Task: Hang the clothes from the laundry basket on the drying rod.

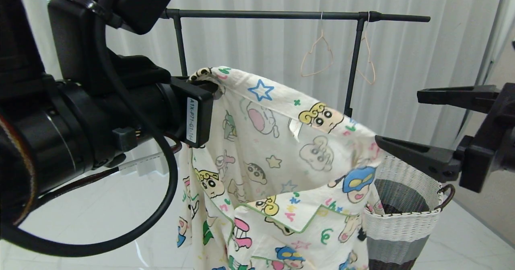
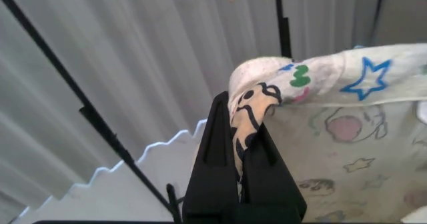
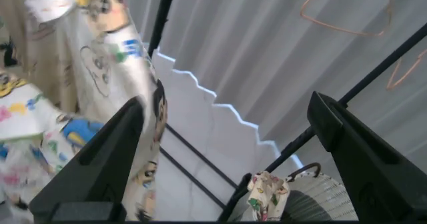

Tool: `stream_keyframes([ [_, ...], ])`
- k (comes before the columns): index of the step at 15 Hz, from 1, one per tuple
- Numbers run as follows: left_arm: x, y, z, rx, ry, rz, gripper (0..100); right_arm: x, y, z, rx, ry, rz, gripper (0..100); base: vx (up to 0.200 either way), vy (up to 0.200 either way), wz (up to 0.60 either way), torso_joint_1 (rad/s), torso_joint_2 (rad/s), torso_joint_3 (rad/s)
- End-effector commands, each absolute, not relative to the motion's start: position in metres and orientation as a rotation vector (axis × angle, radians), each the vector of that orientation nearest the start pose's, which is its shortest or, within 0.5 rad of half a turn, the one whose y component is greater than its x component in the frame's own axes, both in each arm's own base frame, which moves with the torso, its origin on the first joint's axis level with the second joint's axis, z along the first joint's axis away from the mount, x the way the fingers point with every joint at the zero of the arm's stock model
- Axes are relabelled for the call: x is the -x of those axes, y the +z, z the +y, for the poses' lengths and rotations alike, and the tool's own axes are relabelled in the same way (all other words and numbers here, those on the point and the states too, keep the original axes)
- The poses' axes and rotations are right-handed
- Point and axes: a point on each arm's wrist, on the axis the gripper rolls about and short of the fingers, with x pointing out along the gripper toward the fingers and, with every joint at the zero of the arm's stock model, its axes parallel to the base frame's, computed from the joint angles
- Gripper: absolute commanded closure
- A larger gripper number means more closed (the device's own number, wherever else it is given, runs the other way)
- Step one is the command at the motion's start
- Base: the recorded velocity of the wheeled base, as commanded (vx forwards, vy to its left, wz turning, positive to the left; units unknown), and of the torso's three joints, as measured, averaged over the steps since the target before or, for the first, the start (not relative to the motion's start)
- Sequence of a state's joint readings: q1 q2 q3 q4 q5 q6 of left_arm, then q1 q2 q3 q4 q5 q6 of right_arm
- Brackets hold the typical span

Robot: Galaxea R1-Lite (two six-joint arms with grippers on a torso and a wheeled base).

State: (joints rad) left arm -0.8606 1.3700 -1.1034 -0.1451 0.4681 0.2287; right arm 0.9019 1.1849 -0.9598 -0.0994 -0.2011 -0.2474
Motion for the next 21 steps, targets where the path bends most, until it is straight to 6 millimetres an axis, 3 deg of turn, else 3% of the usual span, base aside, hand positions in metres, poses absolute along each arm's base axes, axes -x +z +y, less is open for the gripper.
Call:
stream_keyframes([
  [1,-0.161,0.305,-0.163,-0.309,-0.365,0.066,100,-0.1,0.299,0.122,0.29,0.731,-0.001,0,0.0,0.0,0.0,0.0,0.0,0.0],
  [4,-0.164,0.3,-0.158,-0.32,-0.316,0.084,100,-0.096,0.299,0.112,0.279,0.702,-0.012,0,0.0,0.0,0.0,0.0,0.0,0.0],
  [7,-0.16,0.297,-0.153,-0.325,-0.297,0.09,100,-0.121,0.29,0.074,0.347,0.377,0.181,0,0.0,0.0,0.0,0.0,0.0,0.0],
  [10,-0.161,0.298,-0.148,-0.325,-0.227,0.094,100,-0.12,0.288,0.05,0.413,0.223,0.33,0,0.0,0.0,0.0,0.0,0.0,0.0],
  [13,-0.172,0.294,-0.123,-0.396,-0.106,0.116,100,-0.125,0.287,0.033,0.456,0.1,0.353,0,0.0,0.0,0.0,0.0,0.0,0.0],
  [16,-0.176,0.291,-0.104,-0.433,-0.025,0.133,100,-0.127,0.283,0.023,0.448,0.021,0.382,0,0.0,0.0,0.0,0.0,0.0,0.0],
  [21,-0.172,0.287,-0.1,-0.438,-0.022,0.143,100,-0.128,0.285,0.021,0.403,0.005,0.36,0,0.0,0.0,0.0,0.0,0.0,0.0],
])
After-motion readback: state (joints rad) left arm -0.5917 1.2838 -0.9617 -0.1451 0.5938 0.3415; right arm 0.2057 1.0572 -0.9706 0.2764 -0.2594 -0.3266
